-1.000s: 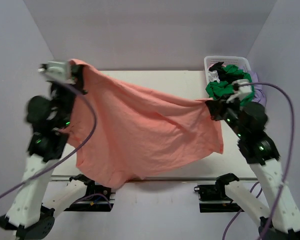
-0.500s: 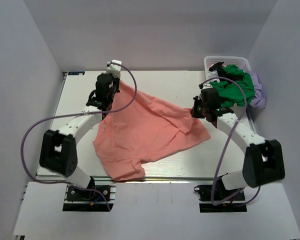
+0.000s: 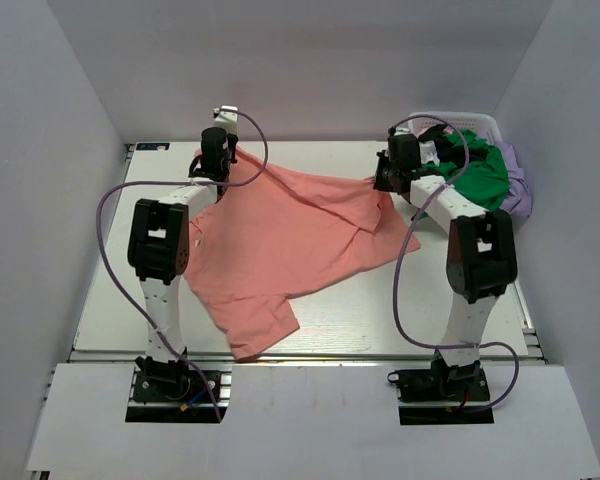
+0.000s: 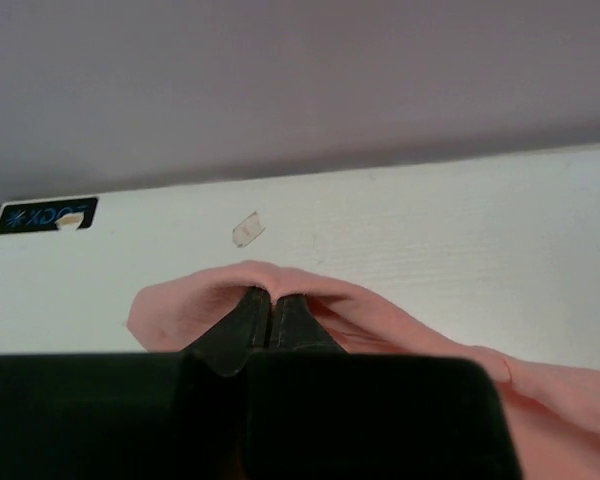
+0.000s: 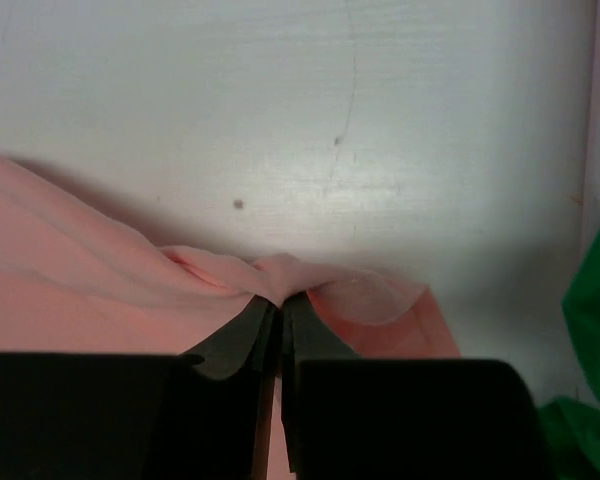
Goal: Fold and stack the t-shirts
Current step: Flatten out the tshirt
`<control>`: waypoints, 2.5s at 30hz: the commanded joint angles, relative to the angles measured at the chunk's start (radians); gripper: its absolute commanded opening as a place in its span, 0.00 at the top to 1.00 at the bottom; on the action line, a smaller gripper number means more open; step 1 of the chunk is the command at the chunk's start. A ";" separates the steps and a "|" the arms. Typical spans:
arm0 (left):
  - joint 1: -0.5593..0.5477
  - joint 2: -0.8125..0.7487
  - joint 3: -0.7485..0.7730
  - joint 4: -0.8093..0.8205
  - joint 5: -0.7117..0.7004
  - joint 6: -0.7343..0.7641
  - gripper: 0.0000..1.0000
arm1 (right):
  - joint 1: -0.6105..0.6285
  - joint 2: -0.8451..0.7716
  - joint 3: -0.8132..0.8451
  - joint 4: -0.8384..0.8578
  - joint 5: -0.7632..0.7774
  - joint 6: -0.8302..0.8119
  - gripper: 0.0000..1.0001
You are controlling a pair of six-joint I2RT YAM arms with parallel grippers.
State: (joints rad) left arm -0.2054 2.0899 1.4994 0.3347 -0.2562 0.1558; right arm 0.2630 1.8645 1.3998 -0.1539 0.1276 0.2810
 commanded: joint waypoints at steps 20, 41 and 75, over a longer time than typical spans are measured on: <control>0.021 -0.113 0.198 -0.408 0.178 -0.318 0.00 | -0.045 0.035 0.124 -0.154 -0.258 -0.098 0.10; 0.041 -0.412 -0.499 -0.454 0.135 -0.636 0.00 | -0.064 -0.017 -0.317 -0.122 -0.330 -0.017 0.10; 0.162 -0.603 -0.435 -0.588 0.233 -0.572 0.00 | 0.047 -0.547 -0.555 -0.271 -0.448 -0.094 0.10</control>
State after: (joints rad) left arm -0.0368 1.5833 1.0264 -0.3275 -0.1963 -0.4450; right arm 0.3016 1.2724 0.8223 -0.4667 -0.3050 0.1909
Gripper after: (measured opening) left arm 0.996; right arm 0.904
